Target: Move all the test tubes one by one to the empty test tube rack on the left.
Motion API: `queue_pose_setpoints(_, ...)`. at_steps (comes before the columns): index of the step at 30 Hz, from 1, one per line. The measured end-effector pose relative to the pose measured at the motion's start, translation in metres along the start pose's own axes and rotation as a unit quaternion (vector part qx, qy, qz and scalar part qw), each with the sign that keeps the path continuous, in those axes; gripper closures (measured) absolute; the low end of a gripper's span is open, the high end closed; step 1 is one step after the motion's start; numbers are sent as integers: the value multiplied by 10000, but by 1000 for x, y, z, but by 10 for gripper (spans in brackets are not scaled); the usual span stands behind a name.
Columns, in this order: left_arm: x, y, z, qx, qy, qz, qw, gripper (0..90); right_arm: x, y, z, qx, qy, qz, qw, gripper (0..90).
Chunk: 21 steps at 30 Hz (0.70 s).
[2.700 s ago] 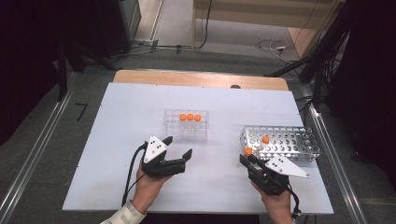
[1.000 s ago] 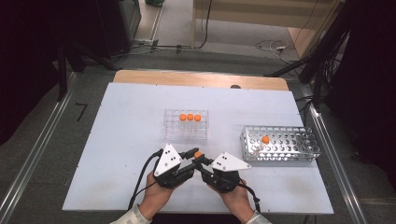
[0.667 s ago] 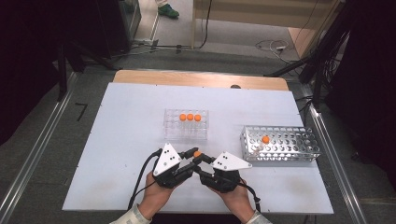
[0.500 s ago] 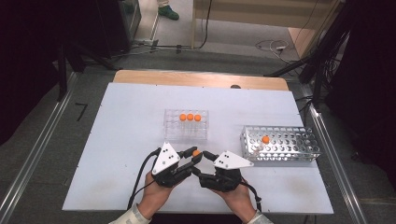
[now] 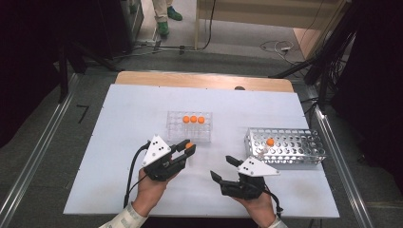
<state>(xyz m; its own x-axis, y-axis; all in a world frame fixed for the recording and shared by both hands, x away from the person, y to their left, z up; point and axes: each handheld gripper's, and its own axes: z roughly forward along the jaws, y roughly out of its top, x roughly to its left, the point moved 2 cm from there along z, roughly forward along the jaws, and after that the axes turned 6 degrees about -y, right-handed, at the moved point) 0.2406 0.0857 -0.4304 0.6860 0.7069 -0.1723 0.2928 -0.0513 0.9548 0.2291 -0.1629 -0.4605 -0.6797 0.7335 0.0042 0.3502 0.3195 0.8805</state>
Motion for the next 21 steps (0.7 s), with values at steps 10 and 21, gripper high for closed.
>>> queue_pose_setpoints(10,24,18,-6,-79,403,-33,9992,702,-31,-20,-29,72,-343,267,9990,261)
queue_pose_setpoints(21,42,29,4,-25,711,-28,9975,703,-53,-30,-47,37,-617,498,9968,262)
